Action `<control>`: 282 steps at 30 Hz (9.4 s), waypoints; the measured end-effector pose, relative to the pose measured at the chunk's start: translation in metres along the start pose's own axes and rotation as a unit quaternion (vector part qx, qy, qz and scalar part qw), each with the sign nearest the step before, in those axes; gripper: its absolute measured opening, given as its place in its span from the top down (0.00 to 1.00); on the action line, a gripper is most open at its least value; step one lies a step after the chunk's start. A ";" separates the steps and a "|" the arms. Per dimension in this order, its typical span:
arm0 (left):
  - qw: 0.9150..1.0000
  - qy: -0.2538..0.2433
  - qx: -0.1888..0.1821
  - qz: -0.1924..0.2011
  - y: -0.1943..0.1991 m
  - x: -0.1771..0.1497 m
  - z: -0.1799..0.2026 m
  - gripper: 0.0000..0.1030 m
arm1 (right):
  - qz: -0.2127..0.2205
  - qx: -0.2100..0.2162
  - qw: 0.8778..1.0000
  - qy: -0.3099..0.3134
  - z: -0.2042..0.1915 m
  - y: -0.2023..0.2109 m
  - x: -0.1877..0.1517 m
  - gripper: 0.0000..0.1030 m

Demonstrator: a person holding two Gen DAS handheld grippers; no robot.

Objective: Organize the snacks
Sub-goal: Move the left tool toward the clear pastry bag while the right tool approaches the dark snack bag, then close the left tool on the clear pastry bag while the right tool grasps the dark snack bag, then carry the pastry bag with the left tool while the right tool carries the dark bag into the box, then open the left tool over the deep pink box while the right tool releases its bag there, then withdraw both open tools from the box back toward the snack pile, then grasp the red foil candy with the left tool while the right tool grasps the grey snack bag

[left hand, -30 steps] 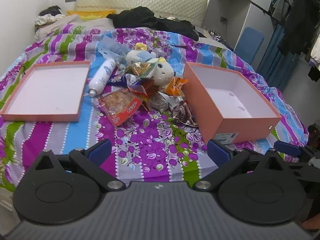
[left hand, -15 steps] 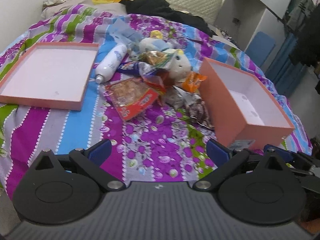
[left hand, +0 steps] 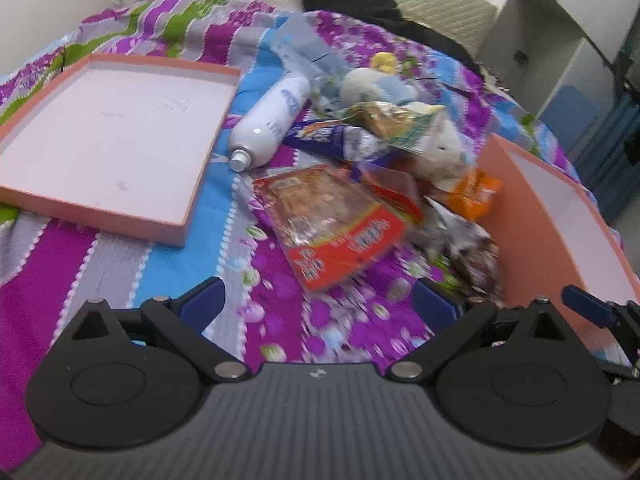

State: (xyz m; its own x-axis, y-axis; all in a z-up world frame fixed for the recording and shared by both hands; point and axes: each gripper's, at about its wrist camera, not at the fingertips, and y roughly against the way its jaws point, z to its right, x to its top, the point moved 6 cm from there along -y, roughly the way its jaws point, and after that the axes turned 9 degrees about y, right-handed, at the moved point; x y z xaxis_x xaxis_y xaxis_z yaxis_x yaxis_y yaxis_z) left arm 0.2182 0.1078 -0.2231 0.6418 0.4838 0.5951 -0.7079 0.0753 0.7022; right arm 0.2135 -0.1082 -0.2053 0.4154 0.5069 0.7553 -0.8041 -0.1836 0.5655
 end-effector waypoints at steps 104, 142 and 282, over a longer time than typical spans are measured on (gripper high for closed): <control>0.995 -0.075 0.046 -0.054 -0.046 0.001 0.016 0.60 | -0.044 0.044 0.991 -0.121 0.035 0.032 -0.052 0.66; 0.983 -0.134 -0.121 0.046 0.087 0.095 0.238 0.60 | 0.101 -0.088 0.979 -0.153 0.203 0.118 0.049 0.66; 0.983 0.066 -0.149 -0.081 -0.119 0.059 0.063 0.23 | -0.012 0.041 0.996 -0.074 0.019 -0.123 -0.003 0.42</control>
State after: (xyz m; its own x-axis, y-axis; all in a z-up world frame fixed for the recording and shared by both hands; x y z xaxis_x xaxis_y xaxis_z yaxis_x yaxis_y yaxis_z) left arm 0.3586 0.0724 -0.2473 0.7240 0.5508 0.4152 -0.6667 0.4042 0.6262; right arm 0.3197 -0.1034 -0.2711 0.4979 0.3828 0.7782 -0.7580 -0.2438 0.6049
